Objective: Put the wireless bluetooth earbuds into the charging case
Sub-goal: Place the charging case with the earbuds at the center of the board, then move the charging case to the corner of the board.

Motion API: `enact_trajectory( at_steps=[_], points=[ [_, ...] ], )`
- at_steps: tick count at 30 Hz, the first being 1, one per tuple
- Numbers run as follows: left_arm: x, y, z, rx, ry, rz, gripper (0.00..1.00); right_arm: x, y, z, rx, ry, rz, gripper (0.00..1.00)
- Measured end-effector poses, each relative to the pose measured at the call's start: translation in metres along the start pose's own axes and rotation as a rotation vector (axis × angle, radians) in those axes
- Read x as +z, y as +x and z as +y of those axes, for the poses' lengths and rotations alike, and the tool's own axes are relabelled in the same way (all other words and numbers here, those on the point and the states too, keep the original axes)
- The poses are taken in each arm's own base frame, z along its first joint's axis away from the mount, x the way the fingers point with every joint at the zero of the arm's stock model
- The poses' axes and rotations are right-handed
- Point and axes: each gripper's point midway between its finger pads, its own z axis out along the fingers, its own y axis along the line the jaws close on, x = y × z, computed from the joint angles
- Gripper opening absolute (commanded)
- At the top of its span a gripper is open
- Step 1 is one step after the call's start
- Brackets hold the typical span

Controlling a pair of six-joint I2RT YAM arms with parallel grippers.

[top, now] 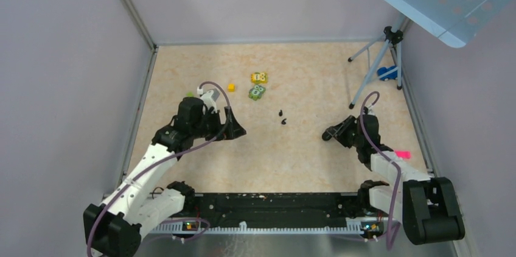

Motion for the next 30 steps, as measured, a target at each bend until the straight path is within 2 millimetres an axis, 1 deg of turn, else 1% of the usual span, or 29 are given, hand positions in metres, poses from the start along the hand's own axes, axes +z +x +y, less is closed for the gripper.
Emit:
enact_trajectory(
  at_steps=[2,3,4,7,8,9,11,15,18,20,23,27,30],
  points=[
    [-0.003,-0.002,0.004,-0.004,-0.035,-0.008,0.99,-0.001,-0.003,-0.002,0.0,0.007,-0.011,0.11],
    [-0.004,-0.005,0.005,-0.004,-0.046,-0.015,0.99,-0.002,-0.004,-0.002,-0.003,0.009,-0.018,0.15],
    [-0.007,-0.009,0.006,-0.005,-0.068,-0.027,0.99,-0.003,-0.004,-0.004,-0.003,0.011,-0.021,0.21],
    [-0.015,-0.023,0.013,-0.009,-0.144,-0.07,0.99,-0.004,-0.002,-0.008,-0.007,0.026,-0.018,0.53],
    [-0.018,-0.027,0.016,-0.012,-0.17,-0.083,0.99,-0.005,0.0,-0.01,-0.006,0.032,-0.012,0.6],
    [-0.021,-0.031,0.02,-0.018,-0.201,-0.099,0.99,-0.005,0.0,-0.011,-0.006,0.038,-0.011,0.64],
    [-0.027,-0.036,0.028,-0.032,-0.26,-0.12,0.99,-0.007,-0.002,-0.011,-0.013,0.038,-0.019,0.7],
    [-0.035,-0.037,0.048,-0.071,-0.374,-0.14,0.99,-0.015,-0.005,-0.013,-0.033,0.056,-0.042,0.76],
    [-0.04,-0.033,0.067,-0.126,-0.482,-0.139,0.99,-0.025,-0.011,-0.012,-0.059,0.077,-0.058,0.77],
    [-0.044,-0.03,0.081,-0.174,-0.565,-0.139,0.99,-0.032,-0.021,-0.003,-0.083,0.069,-0.085,0.77],
    [-0.057,-0.024,0.104,-0.249,-0.728,-0.145,0.99,-0.044,-0.04,0.016,-0.122,0.038,-0.13,0.77],
    [-0.076,-0.034,0.13,-0.305,-0.92,-0.226,0.99,-0.055,-0.055,0.036,-0.165,0.002,-0.162,0.77],
    [-0.085,-0.041,0.148,-0.357,-1.004,-0.274,0.99,-0.059,-0.055,0.038,-0.183,-0.001,-0.155,0.77]
  ],
)
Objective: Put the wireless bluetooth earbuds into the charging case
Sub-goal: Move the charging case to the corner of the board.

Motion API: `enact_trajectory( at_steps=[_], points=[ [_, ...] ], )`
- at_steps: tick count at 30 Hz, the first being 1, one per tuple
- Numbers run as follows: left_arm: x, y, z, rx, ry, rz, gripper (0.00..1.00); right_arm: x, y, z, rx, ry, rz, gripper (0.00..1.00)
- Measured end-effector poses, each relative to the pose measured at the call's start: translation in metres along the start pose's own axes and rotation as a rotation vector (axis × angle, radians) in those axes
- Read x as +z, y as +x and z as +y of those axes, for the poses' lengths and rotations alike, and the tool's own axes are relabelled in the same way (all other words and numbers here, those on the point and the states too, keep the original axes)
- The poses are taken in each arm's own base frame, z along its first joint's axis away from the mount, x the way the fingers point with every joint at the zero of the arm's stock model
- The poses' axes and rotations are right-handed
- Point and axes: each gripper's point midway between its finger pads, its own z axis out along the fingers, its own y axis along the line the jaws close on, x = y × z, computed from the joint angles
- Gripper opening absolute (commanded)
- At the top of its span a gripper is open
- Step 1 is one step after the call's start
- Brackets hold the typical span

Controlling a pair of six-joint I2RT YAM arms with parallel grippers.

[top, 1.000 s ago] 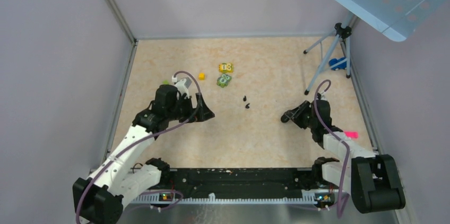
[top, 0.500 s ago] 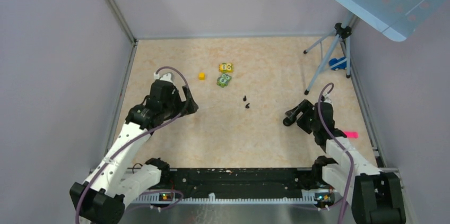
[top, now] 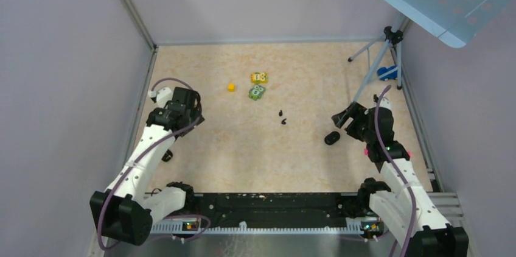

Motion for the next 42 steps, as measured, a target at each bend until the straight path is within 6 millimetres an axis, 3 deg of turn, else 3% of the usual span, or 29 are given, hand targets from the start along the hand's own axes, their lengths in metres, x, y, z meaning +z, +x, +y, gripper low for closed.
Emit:
enact_trajectory(
  at_steps=[4,7,10,13,20,26,34,42],
  points=[
    [0.021,-0.016,0.02,-0.119,-0.07,0.002,0.99,-0.003,0.007,-0.002,-0.02,0.0,0.029,0.77],
    [0.047,-0.02,0.043,-0.221,-0.12,0.061,0.99,-0.004,0.011,-0.003,-0.022,0.0,0.048,0.77],
    [0.071,-0.008,0.056,-0.251,-0.166,0.165,0.99,-0.006,0.012,-0.002,-0.019,-0.006,0.051,0.77],
    [0.082,0.007,0.056,-0.226,-0.181,0.25,0.99,-0.01,0.008,0.002,-0.017,-0.023,0.029,0.77],
    [0.079,0.011,0.061,-0.228,-0.162,0.282,0.99,-0.014,0.007,0.006,-0.006,-0.04,0.022,0.77],
    [0.078,0.014,0.08,-0.286,-0.191,0.268,0.99,-0.015,0.008,0.006,-0.004,-0.042,0.029,0.77],
    [0.085,0.035,0.098,-0.364,-0.211,0.324,0.99,-0.015,0.011,0.009,-0.002,-0.057,0.045,0.76],
    [0.082,0.029,0.109,-0.428,-0.26,0.286,0.99,-0.015,0.012,0.01,0.004,-0.066,0.051,0.76]
  ],
)
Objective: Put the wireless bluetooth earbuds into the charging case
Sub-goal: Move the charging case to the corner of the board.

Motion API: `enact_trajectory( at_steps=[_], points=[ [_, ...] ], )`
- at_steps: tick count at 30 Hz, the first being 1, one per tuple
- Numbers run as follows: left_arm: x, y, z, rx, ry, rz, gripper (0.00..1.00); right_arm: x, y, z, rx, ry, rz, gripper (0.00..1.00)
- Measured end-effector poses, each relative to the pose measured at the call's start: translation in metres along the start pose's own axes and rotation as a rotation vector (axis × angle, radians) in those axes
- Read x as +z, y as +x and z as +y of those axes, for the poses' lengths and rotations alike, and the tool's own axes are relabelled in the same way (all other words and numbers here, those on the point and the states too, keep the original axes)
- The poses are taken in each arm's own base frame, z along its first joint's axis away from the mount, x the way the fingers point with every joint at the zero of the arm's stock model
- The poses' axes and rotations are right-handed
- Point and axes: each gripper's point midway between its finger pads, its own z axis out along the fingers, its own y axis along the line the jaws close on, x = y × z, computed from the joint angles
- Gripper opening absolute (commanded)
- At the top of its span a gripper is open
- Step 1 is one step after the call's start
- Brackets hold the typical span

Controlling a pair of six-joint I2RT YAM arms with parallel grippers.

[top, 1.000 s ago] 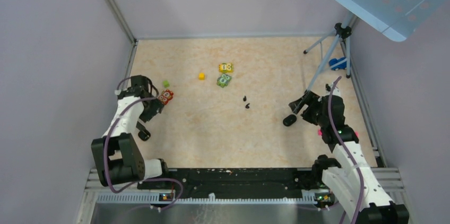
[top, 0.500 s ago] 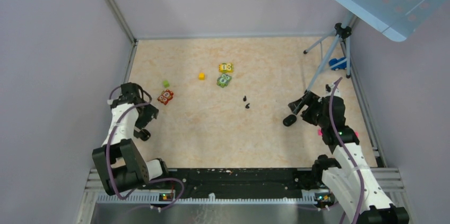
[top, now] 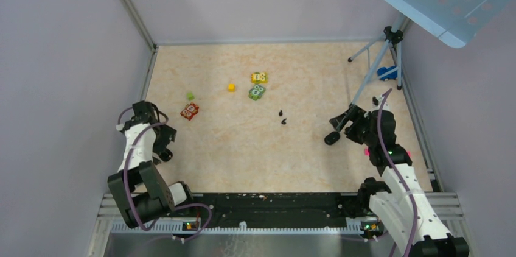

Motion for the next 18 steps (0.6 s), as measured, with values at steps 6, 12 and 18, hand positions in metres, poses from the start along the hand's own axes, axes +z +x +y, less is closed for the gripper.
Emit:
enact_trajectory(
  at_steps=[6,12,18],
  points=[
    [0.008,0.0,0.008,-0.024,-0.046,0.018,0.99,0.0,0.001,0.001,0.0,-0.004,0.005,0.76],
    [0.013,0.0,0.007,-0.033,-0.051,0.03,0.95,-0.001,0.002,0.002,0.001,-0.012,0.01,0.76],
    [0.025,0.01,0.006,-0.045,-0.049,0.063,0.9,-0.001,0.002,0.002,0.001,-0.012,0.012,0.76]
  ],
)
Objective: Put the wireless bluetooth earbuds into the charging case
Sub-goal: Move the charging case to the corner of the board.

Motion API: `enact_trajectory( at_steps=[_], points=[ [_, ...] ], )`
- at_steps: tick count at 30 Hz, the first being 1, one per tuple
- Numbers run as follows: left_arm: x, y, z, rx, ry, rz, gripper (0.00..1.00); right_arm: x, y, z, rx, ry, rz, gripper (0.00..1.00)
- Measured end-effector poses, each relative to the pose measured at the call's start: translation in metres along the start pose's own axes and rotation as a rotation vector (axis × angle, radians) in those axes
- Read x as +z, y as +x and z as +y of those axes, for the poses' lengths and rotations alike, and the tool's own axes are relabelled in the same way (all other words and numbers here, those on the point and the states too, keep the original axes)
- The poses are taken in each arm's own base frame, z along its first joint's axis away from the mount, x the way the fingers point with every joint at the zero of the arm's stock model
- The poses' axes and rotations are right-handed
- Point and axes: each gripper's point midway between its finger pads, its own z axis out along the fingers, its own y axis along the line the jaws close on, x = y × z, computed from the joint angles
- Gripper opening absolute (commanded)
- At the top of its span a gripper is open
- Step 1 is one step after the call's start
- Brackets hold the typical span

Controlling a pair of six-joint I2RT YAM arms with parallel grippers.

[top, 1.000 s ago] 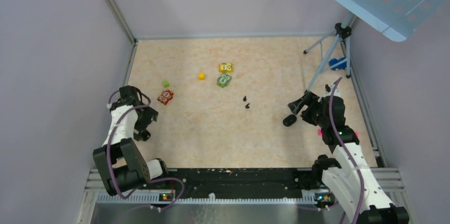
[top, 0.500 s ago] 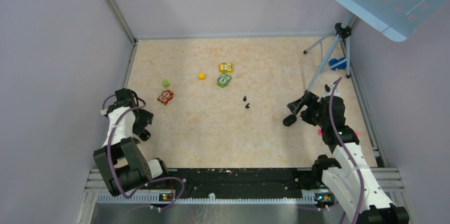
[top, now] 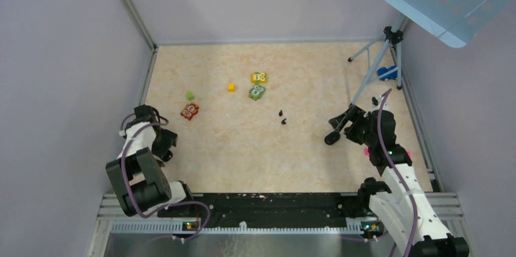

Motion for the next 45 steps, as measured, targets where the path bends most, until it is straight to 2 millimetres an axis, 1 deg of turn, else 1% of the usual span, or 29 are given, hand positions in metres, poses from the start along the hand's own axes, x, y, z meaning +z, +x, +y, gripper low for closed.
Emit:
enact_trajectory(
  at_steps=[3,5,8,11,16,21,24,26,27,36,40,43,45],
  points=[
    [0.005,0.001,0.002,-0.003,-0.009,0.007,0.88,0.0,0.0,0.0,0.001,0.0,0.001,0.76],
    [0.008,0.0,0.002,-0.009,-0.01,0.006,0.85,0.0,0.0,0.0,0.002,0.0,0.001,0.76],
    [0.012,0.001,0.002,-0.013,-0.011,0.007,0.83,0.0,0.0,0.001,0.008,-0.001,0.001,0.76],
    [0.013,0.001,0.002,-0.014,-0.01,0.005,0.8,0.0,0.0,0.001,0.008,-0.003,0.0,0.76],
    [0.015,-0.002,0.0,-0.024,-0.004,-0.003,0.71,-0.001,0.0,0.001,0.014,-0.005,-0.003,0.76],
    [0.016,-0.004,0.0,-0.037,0.001,0.004,0.68,0.0,0.005,-0.002,0.02,-0.002,0.006,0.76],
    [0.016,-0.004,0.0,-0.038,0.0,0.004,0.57,0.0,0.008,-0.003,0.021,-0.002,0.014,0.76],
    [0.016,-0.004,0.0,-0.039,-0.001,0.005,0.47,0.0,0.008,-0.003,0.022,-0.002,0.016,0.76],
    [0.016,-0.004,0.0,-0.039,0.001,0.008,0.45,0.0,0.008,-0.003,0.021,-0.005,0.016,0.76],
    [0.014,-0.002,-0.004,-0.008,0.028,0.021,0.41,-0.003,0.011,-0.002,0.013,-0.01,0.026,0.76],
    [0.005,0.003,-0.018,0.028,0.11,0.034,0.41,-0.006,0.012,-0.002,0.001,-0.013,0.023,0.75],
    [-0.007,0.005,-0.028,0.069,0.178,0.022,0.41,-0.006,0.013,-0.003,-0.001,-0.011,0.027,0.75],
    [-0.017,0.011,-0.038,0.113,0.232,0.015,0.41,-0.007,0.013,-0.003,-0.001,-0.011,0.027,0.75]
  ],
)
